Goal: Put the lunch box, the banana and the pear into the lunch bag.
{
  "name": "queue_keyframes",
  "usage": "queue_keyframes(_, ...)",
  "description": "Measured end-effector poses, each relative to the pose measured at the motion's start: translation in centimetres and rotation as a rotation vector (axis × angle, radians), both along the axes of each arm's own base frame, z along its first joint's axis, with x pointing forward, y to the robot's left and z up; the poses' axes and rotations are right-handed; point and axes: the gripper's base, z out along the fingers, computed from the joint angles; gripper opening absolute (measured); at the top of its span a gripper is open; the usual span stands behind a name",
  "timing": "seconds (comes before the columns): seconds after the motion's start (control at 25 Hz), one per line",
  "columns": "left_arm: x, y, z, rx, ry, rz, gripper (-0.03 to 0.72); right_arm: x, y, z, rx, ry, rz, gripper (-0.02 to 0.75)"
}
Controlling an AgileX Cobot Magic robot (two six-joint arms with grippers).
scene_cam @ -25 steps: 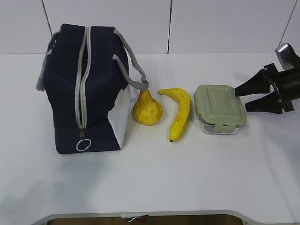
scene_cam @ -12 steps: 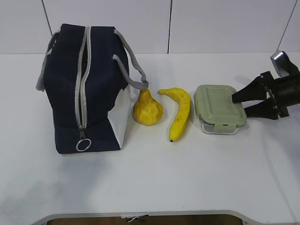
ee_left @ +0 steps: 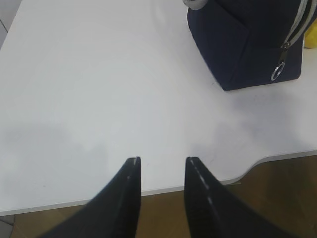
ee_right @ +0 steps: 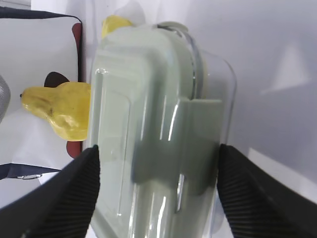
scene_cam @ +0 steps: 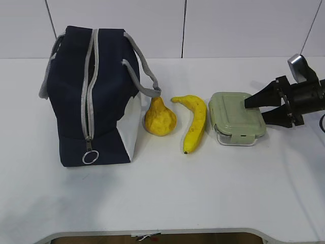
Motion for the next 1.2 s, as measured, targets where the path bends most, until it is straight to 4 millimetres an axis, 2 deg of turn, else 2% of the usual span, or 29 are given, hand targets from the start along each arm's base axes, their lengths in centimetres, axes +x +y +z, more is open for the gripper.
queue_keyframes(0.36, 0.0, 0.0, 0.0, 0.000, 0.000, 0.000, 0.240, 0.3, 0.7, -1.5, 0.035, 0.028, -0.010, 0.581)
queue_keyframes(0.76, 0.0, 0.0, 0.0, 0.000, 0.000, 0.000, 0.240, 0.4, 0.7, -1.7, 0.046, 0.032, -0.017, 0.580)
queue_keyframes(1.04, 0.0, 0.0, 0.0, 0.000, 0.000, 0.000, 0.240, 0.4, 0.7, -1.7, 0.049, 0.032, -0.015, 0.459)
queue_keyframes(1.2, 0.0, 0.0, 0.0, 0.000, 0.000, 0.000, 0.240, 0.4, 0.7, -1.6, 0.053, 0.035, -0.015, 0.434)
